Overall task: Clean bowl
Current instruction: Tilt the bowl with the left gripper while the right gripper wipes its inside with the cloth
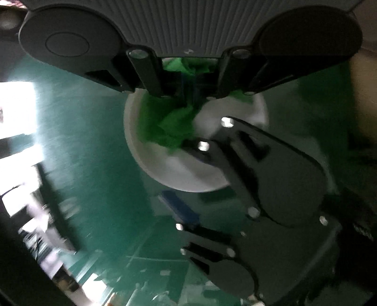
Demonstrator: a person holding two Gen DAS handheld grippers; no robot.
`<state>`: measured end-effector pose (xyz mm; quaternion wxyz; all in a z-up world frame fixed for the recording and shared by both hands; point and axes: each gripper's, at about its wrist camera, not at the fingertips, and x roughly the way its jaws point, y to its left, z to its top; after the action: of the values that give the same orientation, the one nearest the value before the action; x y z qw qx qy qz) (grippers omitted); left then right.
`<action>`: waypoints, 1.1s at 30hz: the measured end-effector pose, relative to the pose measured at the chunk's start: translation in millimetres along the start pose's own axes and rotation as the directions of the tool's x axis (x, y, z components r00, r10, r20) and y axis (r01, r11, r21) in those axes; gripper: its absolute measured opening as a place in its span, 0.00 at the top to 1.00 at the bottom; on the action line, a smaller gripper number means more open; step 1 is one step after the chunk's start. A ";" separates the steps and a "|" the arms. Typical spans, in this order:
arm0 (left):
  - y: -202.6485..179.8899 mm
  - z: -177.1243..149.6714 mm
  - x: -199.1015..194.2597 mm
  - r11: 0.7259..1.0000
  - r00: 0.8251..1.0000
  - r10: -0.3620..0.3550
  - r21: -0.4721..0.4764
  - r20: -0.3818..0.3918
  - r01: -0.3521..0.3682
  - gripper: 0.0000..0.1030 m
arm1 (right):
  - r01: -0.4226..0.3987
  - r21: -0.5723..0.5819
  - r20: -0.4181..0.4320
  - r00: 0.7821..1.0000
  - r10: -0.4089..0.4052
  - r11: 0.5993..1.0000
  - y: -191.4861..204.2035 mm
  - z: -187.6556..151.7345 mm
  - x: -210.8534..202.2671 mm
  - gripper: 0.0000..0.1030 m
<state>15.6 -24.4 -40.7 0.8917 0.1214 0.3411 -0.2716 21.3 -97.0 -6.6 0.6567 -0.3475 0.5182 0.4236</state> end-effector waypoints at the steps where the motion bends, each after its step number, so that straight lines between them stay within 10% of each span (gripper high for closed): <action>1: -0.1 0.0 0.0 1.000 1.000 -0.007 0.001 -0.002 0.007 0.42 | -0.069 0.036 0.018 0.997 0.069 0.997 -5.4 -1.6 -4.7 0.92; 4: -1.0 -0.3 -0.4 1.000 1.000 -0.010 0.006 -0.004 0.010 0.42 | -0.100 0.039 0.004 0.995 0.100 0.994 -11.9 -2.0 -7.6 0.92; 8: -2.3 0.6 -0.4 1.000 1.000 -0.005 0.017 -0.008 0.005 0.44 | 0.121 -0.115 -0.034 0.991 -0.126 0.986 0.7 3.3 -8.1 0.93; 16: -2.7 1.6 1.2 1.000 1.000 -0.003 0.012 -0.008 0.003 0.48 | 0.364 -0.289 0.185 0.929 -0.321 0.885 30.8 8.1 -4.9 0.97; 22: -8.0 1.8 2.2 0.998 0.999 0.051 0.044 0.009 -0.051 0.46 | 0.257 -0.230 0.042 0.966 -0.254 0.939 23.6 3.2 -8.4 0.93; 26: -2.3 1.5 4.0 1.000 1.000 0.030 0.008 0.006 -0.030 0.41 | 0.033 -0.072 0.014 0.999 -0.033 0.997 13.5 -15.0 -13.8 0.90; 30: 8.7 -0.1 6.3 0.998 1.000 0.012 -0.056 -0.001 -0.012 0.41 | -0.216 0.097 0.113 0.972 0.205 0.972 -10.8 -24.9 -18.9 0.91; 33: 12.3 -1.0 5.5 0.997 1.000 0.011 -0.075 0.000 -0.011 0.44 | -0.218 0.121 0.182 0.964 0.194 0.968 -14.3 -33.3 -20.2 0.92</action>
<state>25.4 -16.1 -44.8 0.8972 0.0898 0.3503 -0.2536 19.5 -136.5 6.0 0.6734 -0.2075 0.5224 0.4801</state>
